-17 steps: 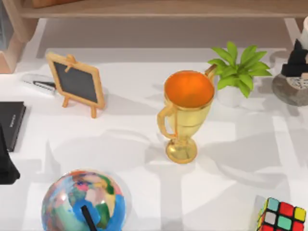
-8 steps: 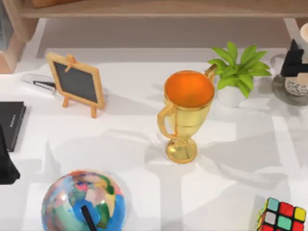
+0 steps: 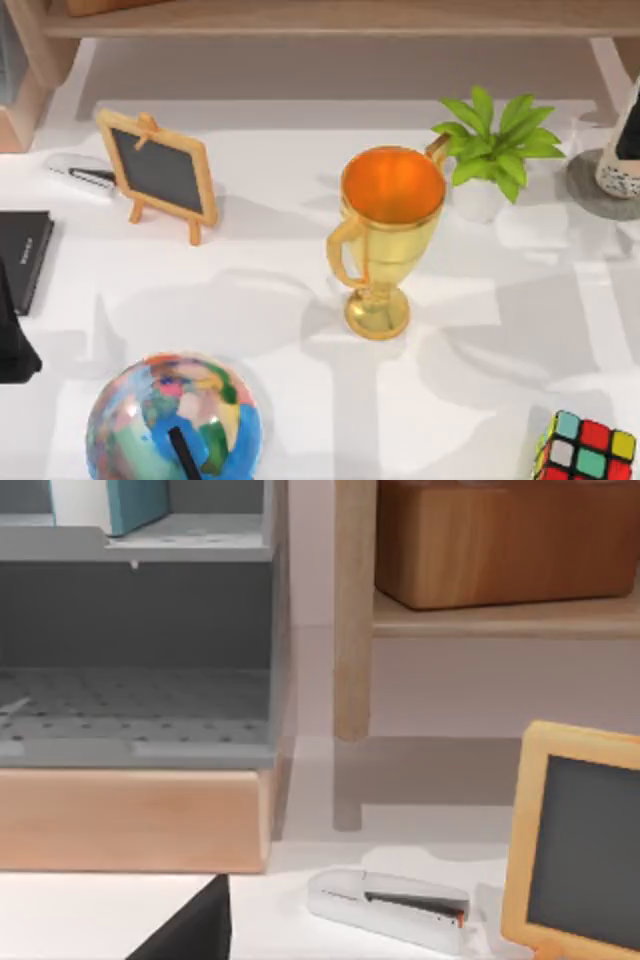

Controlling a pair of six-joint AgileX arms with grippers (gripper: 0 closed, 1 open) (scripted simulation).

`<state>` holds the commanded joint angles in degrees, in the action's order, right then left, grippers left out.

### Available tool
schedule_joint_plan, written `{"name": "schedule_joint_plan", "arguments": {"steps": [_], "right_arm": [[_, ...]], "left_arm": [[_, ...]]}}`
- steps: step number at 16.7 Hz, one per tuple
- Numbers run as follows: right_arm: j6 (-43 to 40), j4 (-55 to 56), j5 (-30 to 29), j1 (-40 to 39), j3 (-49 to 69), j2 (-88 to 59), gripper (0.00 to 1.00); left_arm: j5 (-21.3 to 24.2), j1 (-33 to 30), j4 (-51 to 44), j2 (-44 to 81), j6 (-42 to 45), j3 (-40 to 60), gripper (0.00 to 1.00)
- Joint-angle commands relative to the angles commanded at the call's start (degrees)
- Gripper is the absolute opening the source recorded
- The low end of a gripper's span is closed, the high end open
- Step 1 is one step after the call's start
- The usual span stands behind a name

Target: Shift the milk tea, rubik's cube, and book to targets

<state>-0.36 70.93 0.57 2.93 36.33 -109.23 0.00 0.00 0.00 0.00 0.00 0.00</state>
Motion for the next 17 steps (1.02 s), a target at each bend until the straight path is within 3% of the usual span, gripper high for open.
{"name": "schedule_joint_plan", "arguments": {"steps": [17], "right_arm": [[0.86, -0.2, -2.46, -3.31, -1.85, -1.45, 1.0]], "left_arm": [[0.0, 0.0, 0.0, 0.0, 0.0, 0.0, 1.0]]}}
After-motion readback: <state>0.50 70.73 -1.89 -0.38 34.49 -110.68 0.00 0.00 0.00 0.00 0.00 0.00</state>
